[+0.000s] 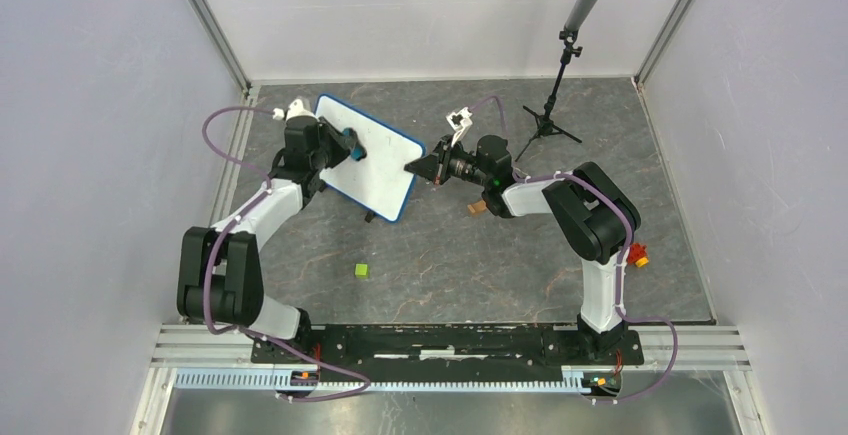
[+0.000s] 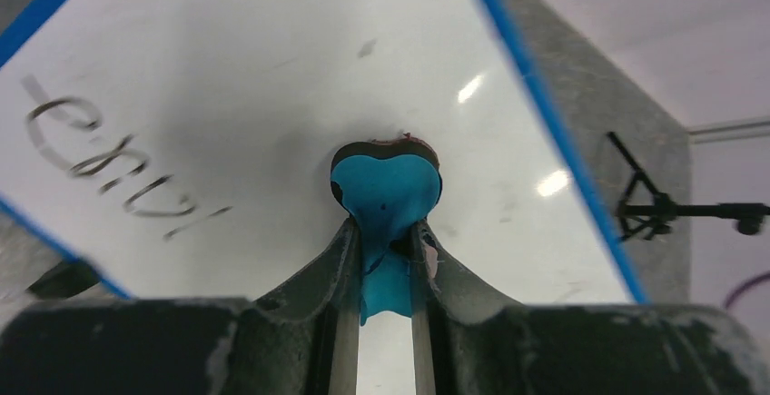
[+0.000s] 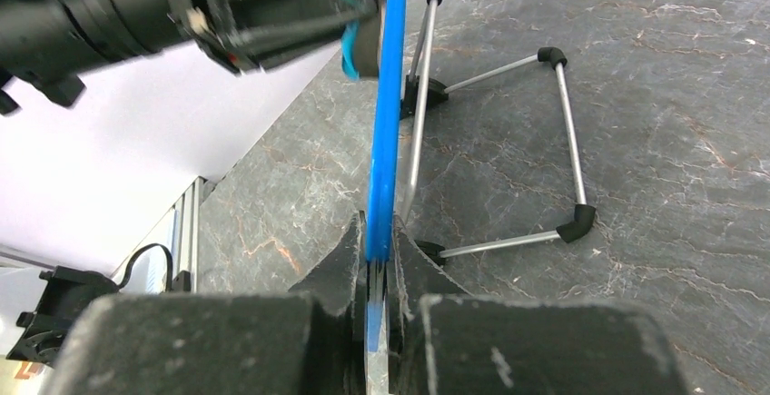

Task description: Erase the whiteboard

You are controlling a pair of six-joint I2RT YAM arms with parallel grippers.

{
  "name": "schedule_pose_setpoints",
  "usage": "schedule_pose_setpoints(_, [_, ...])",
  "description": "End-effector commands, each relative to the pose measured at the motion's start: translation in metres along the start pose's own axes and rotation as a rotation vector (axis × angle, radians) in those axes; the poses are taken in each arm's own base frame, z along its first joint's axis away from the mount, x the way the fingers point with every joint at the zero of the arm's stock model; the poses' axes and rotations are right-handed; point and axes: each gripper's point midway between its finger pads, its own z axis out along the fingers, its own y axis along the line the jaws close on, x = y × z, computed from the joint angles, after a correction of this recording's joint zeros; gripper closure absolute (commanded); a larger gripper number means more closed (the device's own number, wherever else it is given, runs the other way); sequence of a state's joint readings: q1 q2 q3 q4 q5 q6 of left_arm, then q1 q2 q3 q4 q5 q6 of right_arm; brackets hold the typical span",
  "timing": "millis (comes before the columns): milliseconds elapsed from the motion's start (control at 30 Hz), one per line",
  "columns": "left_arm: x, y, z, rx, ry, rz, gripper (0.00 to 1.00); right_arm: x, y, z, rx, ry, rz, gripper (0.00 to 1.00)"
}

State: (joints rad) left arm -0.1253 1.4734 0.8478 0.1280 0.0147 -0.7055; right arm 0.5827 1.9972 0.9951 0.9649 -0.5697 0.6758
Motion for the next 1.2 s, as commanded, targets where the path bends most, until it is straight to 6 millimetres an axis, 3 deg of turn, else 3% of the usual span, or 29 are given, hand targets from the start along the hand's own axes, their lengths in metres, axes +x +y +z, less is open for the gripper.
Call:
schedule_pose_setpoints(0, [-0.041, -0.050, -0.012, 0.128, -0.101, 0.070, 0.77, 0.021, 0.025, 0.006, -0.123, 0.080, -0.046, 1.00])
schedule_pose_setpoints(167, [-0.035, -0.022, 0.000, 0.053, -0.080, 0.011, 0.77, 0.021, 0.025, 0.006, -0.125, 0.080, -0.047, 1.00])
schedule_pose_setpoints(367, [-0.011, 0.047, 0.013, -0.052, -0.048, -0.188, 0.77, 0.021, 0.025, 0.006, -0.126, 0.081, -0.044, 1.00])
schedule_pose_setpoints(400, [-0.012, 0.069, 0.013, -0.095, -0.058, -0.222, 0.78, 0.020, 0.026, 0.006, -0.127, 0.080, -0.043, 1.00])
schedule_pose_setpoints(467, [-0.003, 0.091, 0.015, -0.142, -0.038, -0.266, 0.78, 0.021, 0.026, 0.006, -0.128, 0.081, -0.043, 1.00])
schedule_pose_setpoints(600, [0.012, 0.108, 0.021, -0.178, 0.006, -0.303, 0.79, 0.021, 0.026, 0.007, -0.129, 0.079, -0.041, 1.00])
schedule_pose_setpoints(767, [-0.005, 0.091, 0.019, -0.133, -0.030, -0.294, 0.79, 0.020, 0.026, 0.007, -0.129, 0.077, -0.041, 1.00])
schedule_pose_setpoints(933, [-0.035, 0.038, 0.011, -0.046, -0.066, -0.150, 0.78, 0.020, 0.026, 0.007, -0.129, 0.077, -0.041, 1.00])
schedule_pose_setpoints(1000, [-0.039, 0.006, 0.007, 0.006, -0.069, -0.084, 0.78, 0.020, 0.026, 0.007, -0.130, 0.077, -0.043, 1.00])
schedule_pose_setpoints(1167, [-0.053, -0.026, 0.003, 0.078, -0.095, -0.040, 0.77, 0.020, 0.026, 0.007, -0.127, 0.079, -0.044, 1.00])
